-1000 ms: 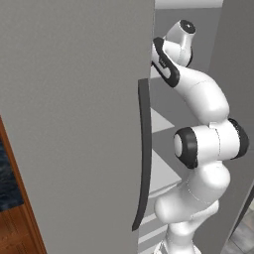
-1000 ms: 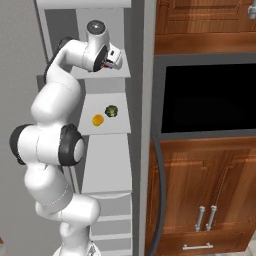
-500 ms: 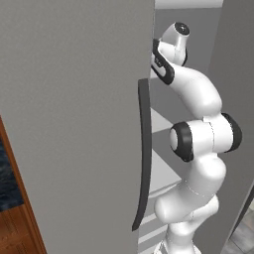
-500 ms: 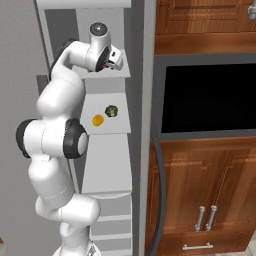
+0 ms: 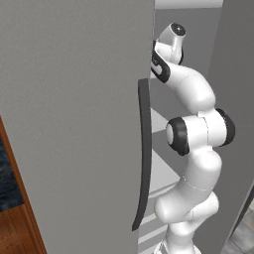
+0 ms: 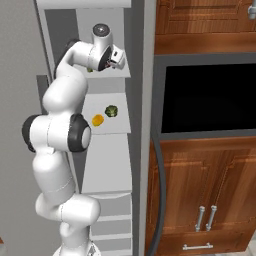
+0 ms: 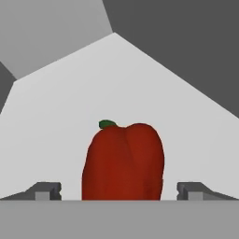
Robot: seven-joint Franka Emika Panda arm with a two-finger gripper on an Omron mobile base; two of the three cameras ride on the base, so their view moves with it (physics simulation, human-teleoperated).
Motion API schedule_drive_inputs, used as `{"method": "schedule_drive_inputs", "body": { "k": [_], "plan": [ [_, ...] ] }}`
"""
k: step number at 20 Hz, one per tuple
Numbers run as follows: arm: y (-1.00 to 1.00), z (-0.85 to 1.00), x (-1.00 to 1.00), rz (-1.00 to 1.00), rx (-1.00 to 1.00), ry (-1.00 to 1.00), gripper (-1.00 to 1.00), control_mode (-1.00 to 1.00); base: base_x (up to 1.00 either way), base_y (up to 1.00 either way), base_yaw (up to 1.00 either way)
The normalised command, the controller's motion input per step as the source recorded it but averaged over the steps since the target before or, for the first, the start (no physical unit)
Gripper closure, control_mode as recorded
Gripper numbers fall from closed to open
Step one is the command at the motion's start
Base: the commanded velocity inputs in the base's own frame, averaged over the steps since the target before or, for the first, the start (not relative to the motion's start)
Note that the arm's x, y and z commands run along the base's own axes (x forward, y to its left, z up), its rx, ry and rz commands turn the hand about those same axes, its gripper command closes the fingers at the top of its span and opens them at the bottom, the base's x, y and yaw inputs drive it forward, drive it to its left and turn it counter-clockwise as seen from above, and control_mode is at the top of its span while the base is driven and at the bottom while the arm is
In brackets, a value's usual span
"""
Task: Take the bell pepper and lemon wedge from the highest rack and move them to the second highest rack where the broccoli and mango are located, to maximize freezer space. Close the freezer door after rearranging.
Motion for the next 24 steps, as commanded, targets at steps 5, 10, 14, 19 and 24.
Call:
{"method": "schedule_drive_inputs", "body": {
  "k": [5,10,14,19,24],
  "plan": [
    [0.00,-0.08,0.23,0.00,0.00,0.00,-1.00,-1.00,0.00,0.00,0.00],
    [0.02,-0.14,0.04,0.00,0.00,0.00,-1.00,-1.00,0.00,0.00,0.00],
    [0.14,-0.22,0.02,0.00,-0.01,0.02,1.00,-1.00,0.00,0.00,0.00],
    [0.11,-0.23,0.00,0.00,0.00,0.00,1.00,-1.00,0.00,0.00,0.00],
    [0.00,-0.08,-0.05,0.00,0.00,0.00,1.00,-1.00,0.00,0.00,0.00]
  ]
}}
